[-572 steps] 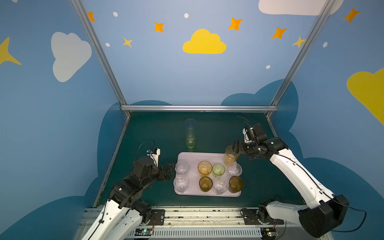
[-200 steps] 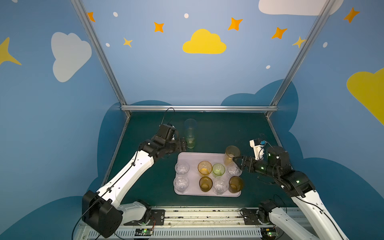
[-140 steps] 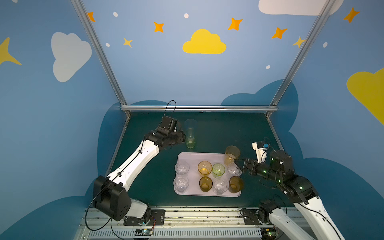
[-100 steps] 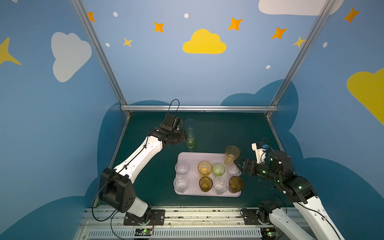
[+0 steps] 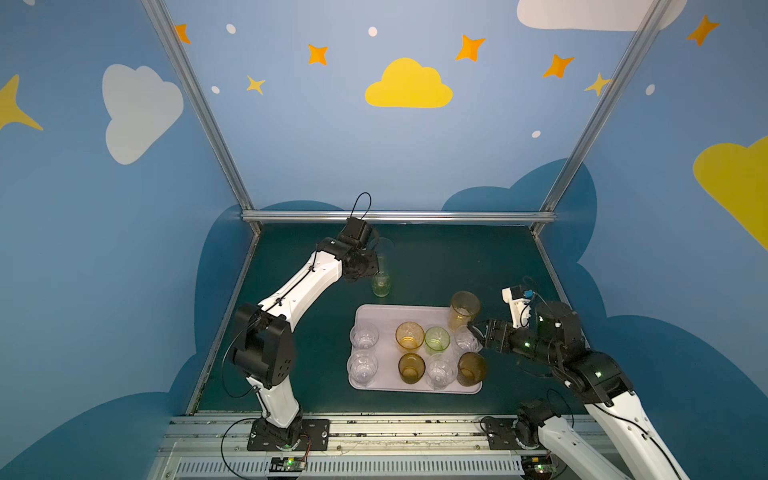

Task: Place the glasses into the tray
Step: 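Grasp the green glass with the left gripper and lift it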

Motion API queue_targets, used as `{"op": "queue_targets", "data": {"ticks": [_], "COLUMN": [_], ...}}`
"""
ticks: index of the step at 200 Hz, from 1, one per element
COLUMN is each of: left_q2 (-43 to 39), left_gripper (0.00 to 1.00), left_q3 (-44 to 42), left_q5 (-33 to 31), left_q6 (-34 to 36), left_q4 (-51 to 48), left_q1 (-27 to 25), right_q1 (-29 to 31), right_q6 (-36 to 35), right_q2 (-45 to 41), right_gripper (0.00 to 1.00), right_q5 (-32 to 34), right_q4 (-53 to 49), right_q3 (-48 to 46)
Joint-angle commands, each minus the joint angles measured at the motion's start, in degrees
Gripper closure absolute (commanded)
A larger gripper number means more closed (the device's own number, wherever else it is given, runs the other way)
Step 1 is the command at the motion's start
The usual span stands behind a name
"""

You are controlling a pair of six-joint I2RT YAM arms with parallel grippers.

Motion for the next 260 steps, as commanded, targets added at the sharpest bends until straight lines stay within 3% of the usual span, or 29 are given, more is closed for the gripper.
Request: {"op": "queue_targets", "data": {"ticks": [1, 157, 260], "left_q2": [1.9, 11.2, 9.6], "left_gripper": [0.64, 0.75, 0.81], "left_q3": [2.3, 9.8, 8.6], "left_q5": [-2.5, -0.5, -1.6], "left_q6": [1.6, 4.1, 4.3], "left_q4": [-4.1, -6.1, -6.9], "left_q1": [0.4, 1.4, -0.8], "right_q1": [-0.2, -0.2, -0.3], "right_q6": [0.7, 2.0, 2.4], "right_q2": [-0.6, -1.7, -4.0], "right_gripper": [0.14, 0.14, 0.14], "right_q5": [-0.3, 1.7, 2.3], "right_q4": [-1.6, -4.4, -5.5], "right_q3": [-0.2, -0.6, -1.2]}}
